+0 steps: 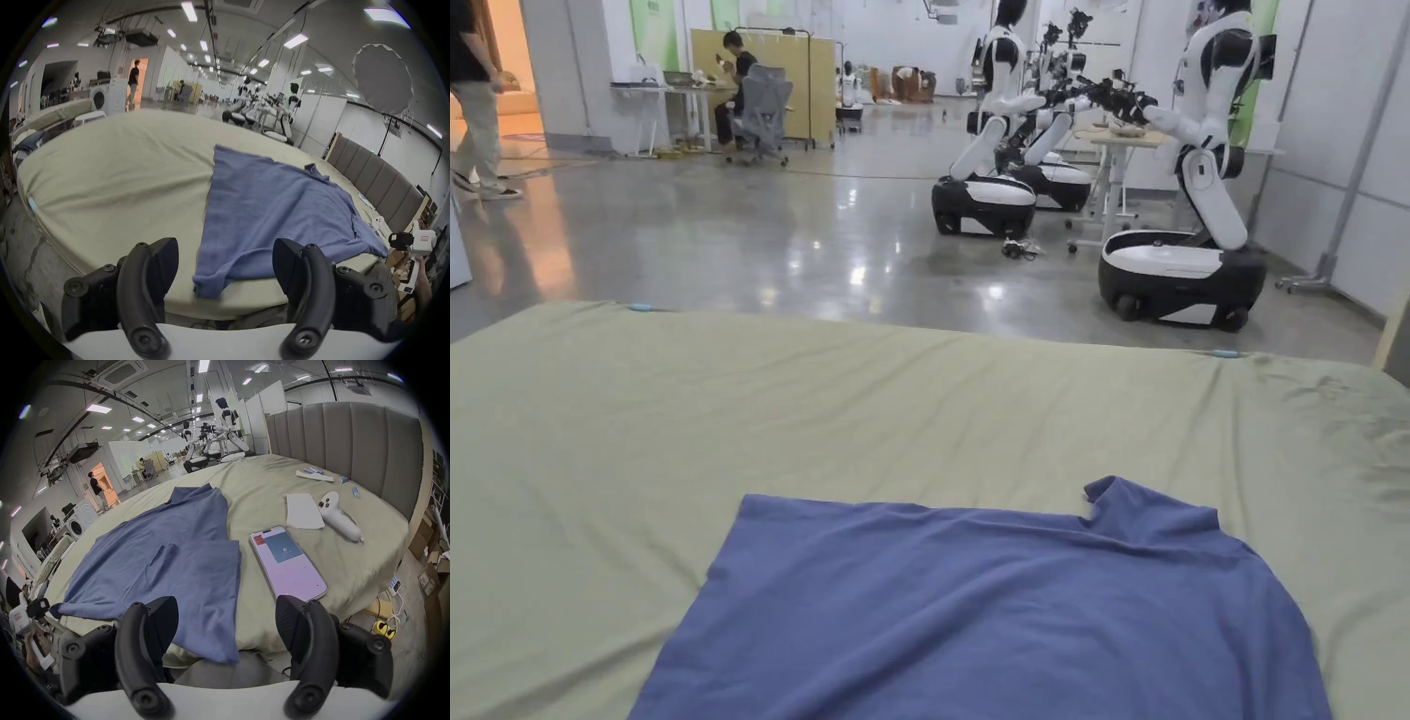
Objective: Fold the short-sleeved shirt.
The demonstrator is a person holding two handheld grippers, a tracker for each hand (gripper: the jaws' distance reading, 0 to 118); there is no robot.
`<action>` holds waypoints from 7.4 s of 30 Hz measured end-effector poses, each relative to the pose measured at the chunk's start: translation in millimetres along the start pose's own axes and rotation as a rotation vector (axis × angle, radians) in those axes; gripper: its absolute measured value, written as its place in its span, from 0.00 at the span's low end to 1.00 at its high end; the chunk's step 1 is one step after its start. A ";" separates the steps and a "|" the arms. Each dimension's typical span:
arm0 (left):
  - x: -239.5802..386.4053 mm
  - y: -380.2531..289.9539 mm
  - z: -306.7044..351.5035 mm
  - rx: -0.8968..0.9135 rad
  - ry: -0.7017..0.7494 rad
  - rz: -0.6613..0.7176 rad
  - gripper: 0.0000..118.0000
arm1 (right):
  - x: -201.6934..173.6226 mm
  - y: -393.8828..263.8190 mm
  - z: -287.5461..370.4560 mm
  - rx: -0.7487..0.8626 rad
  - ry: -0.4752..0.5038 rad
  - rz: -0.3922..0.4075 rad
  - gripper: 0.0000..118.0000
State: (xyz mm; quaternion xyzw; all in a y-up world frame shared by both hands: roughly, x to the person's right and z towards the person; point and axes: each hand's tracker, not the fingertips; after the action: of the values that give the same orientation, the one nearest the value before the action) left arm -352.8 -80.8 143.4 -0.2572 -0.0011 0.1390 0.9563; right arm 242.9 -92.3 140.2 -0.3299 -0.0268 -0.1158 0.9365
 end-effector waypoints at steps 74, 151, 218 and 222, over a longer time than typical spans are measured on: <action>-6.1 -29.3 -58.1 -0.202 0.122 -0.063 0.03 | -19.9 -21.5 -24.4 -0.218 -0.032 0.002 0.49; 41.3 61.3 8.2 0.160 -0.075 -0.007 0.34 | -113.7 30.2 48.8 0.346 0.178 0.247 0.00; -30.0 12.8 -11.3 -0.233 -0.013 -0.040 0.46 | -41.4 -3.5 -38.9 -0.158 -0.085 0.157 0.36; -0.1 29.1 27.8 -0.036 -0.014 -0.048 0.67 | -36.0 -0.7 -20.1 -0.095 -0.011 0.115 0.76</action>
State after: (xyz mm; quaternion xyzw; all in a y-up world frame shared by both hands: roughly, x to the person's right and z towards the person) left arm -362.7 -43.0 153.1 -0.2734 -0.0165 0.1178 0.9545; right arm 207.3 -98.3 120.4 -0.3758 -0.0075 -0.0609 0.9247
